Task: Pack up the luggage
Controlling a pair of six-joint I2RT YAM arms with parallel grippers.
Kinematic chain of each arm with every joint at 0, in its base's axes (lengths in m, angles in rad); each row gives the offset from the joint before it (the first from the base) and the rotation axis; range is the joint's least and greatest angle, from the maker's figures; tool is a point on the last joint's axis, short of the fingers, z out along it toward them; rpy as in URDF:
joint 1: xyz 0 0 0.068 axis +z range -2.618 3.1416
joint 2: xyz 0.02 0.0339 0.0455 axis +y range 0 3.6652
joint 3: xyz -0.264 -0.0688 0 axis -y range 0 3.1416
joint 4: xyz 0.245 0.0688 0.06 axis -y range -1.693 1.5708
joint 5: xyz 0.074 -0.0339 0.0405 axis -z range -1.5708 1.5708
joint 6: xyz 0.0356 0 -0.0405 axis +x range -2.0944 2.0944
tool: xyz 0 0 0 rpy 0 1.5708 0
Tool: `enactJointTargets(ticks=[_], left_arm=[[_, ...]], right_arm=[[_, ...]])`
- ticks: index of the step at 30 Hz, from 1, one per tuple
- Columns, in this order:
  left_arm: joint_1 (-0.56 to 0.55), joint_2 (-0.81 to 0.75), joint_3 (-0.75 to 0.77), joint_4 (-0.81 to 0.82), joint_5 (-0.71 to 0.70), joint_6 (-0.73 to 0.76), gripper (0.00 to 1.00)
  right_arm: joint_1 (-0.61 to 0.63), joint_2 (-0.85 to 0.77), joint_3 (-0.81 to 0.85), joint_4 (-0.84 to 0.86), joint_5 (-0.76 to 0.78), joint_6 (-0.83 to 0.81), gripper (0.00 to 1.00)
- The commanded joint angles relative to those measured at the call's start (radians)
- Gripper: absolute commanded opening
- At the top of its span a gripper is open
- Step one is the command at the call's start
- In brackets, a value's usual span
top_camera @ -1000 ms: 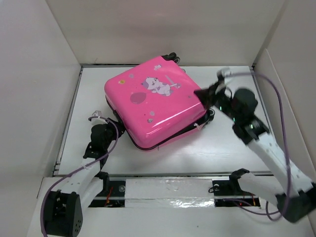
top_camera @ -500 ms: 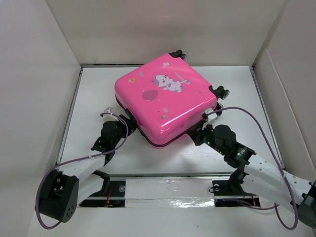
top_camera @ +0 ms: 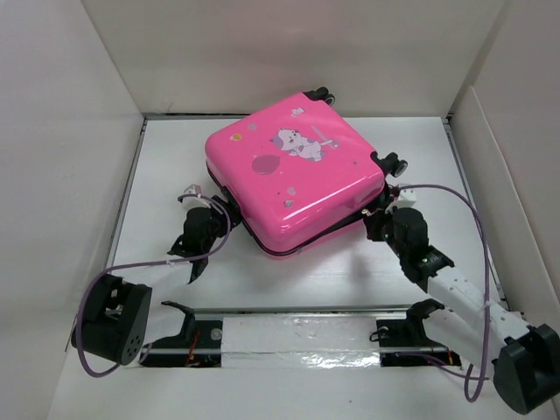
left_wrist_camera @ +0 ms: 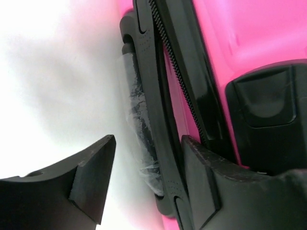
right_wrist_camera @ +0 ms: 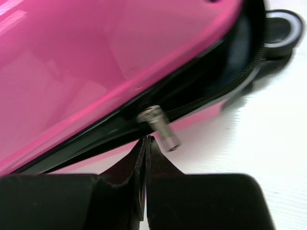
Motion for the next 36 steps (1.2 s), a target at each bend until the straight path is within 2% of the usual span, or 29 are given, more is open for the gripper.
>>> enactJointTargets(ticks=[1,4,5,7,14,19,23,24,25,28,29,31,32,33,34,35,36], left_arm=[[0.003,0.066,0.071,0.112,-0.015,0.023,0.53],[0.003,0.113,0.069,0.185,0.008,0.02,0.31],[-0.007,0.127,0.066,0.199,0.004,0.015,0.15],[-0.007,0.17,0.063,0.24,-0.002,0.015,0.0],[-0.053,0.236,-0.018,0.382,0.09,-0.01,0.0],[-0.216,0.222,-0.092,0.385,0.033,-0.017,0.0],[-0.334,0.209,-0.135,0.411,0.011,-0.065,0.0],[-0.357,0.201,-0.144,0.391,-0.007,-0.077,0.0],[-0.371,0.174,-0.15,0.377,-0.033,-0.085,0.0],[-0.371,0.095,-0.181,0.334,-0.065,-0.103,0.0],[-0.371,0.069,-0.181,0.31,-0.076,-0.102,0.0],[-0.371,0.003,-0.164,0.23,-0.096,-0.079,0.0],[-0.359,-0.017,-0.153,0.195,-0.099,-0.073,0.0],[-0.359,-0.035,-0.132,0.135,-0.104,-0.066,0.01],[-0.359,-0.073,-0.126,0.116,-0.105,-0.05,0.07],[-0.359,-0.093,-0.121,0.101,-0.102,-0.04,0.13],[-0.359,-0.113,-0.113,0.072,-0.096,-0.036,0.21]], right_arm=[[-0.07,0.088,0.062,0.099,-0.041,-0.019,0.03],[-0.101,0.163,0.105,0.17,-0.051,-0.053,0.03],[-0.119,0.182,0.124,0.188,-0.057,-0.072,0.03],[-0.128,0.212,0.154,0.207,-0.066,-0.086,0.03],[-0.164,0.326,0.217,0.342,-0.107,-0.126,0.03],[-0.164,0.412,0.298,0.346,-0.117,-0.148,0.03],[-0.182,0.348,0.286,0.296,-0.095,-0.137,0.05],[-0.182,0.329,0.277,0.282,-0.104,-0.137,0.09],[-0.182,0.308,0.267,0.242,-0.12,-0.14,0.24],[-0.156,0.202,0.208,0.129,-0.209,-0.134,0.5],[-0.138,0.126,0.174,0.121,-0.227,-0.123,0.51],[-0.078,0.046,0.067,0.103,-0.227,-0.111,0.48],[-0.064,0.003,0.045,0.068,-0.201,-0.105,0.42],[-0.041,-0.077,0.022,0.028,-0.184,-0.103,0.32],[-0.032,-0.117,0.014,-0.043,-0.169,-0.099,0.08],[-0.022,-0.154,0.004,-0.089,-0.169,-0.091,0.02],[-0.013,-0.226,-0.009,-0.109,-0.175,-0.088,0.0]])
